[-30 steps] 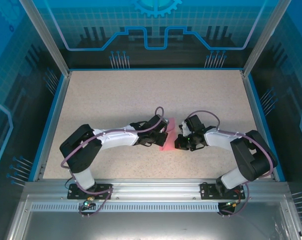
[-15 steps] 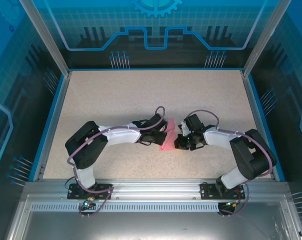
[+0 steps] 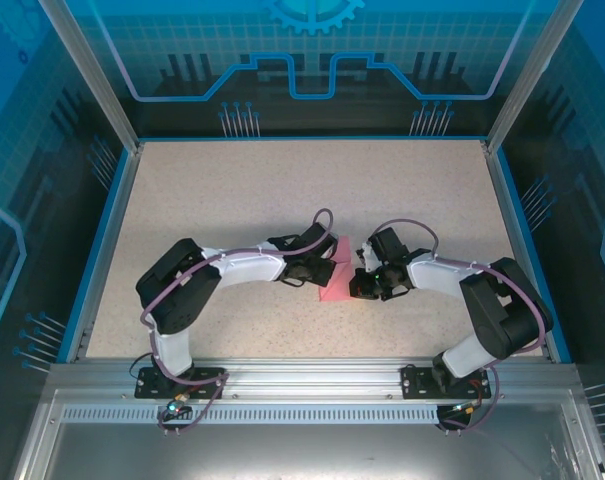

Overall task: Fold a paper plane with a square sheet of paper (fold left side to right side)
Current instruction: Fold the triangle a second time at the center of the table.

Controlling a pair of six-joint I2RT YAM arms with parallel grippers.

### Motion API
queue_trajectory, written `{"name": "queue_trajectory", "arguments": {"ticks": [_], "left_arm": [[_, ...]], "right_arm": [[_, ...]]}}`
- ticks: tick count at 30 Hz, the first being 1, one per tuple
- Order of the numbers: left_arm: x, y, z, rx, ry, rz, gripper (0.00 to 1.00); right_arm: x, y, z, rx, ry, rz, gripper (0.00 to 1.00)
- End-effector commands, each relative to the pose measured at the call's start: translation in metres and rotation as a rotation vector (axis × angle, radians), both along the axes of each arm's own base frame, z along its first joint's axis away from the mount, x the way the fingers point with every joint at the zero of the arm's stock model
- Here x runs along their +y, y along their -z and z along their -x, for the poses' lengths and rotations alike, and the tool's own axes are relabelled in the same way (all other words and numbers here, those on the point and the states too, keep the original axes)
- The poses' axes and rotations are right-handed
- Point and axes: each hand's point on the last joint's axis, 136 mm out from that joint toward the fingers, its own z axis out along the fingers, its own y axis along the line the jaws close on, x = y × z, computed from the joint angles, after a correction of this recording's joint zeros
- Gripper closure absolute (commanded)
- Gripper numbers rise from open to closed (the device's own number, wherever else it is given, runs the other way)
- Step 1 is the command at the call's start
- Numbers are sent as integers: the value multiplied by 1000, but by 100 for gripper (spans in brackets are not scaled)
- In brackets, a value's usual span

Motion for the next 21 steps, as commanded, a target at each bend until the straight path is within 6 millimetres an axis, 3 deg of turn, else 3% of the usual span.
{"name": "queue_trajectory", "arguments": {"ticks": [1, 21], "left_arm": [[-1, 2, -3, 13, 25, -14, 100], [1, 7, -5, 13, 17, -34, 100]], "right_arm": [[-8, 12, 13, 54, -18, 70, 100], [-8, 12, 14, 59, -22, 71, 100]]}}
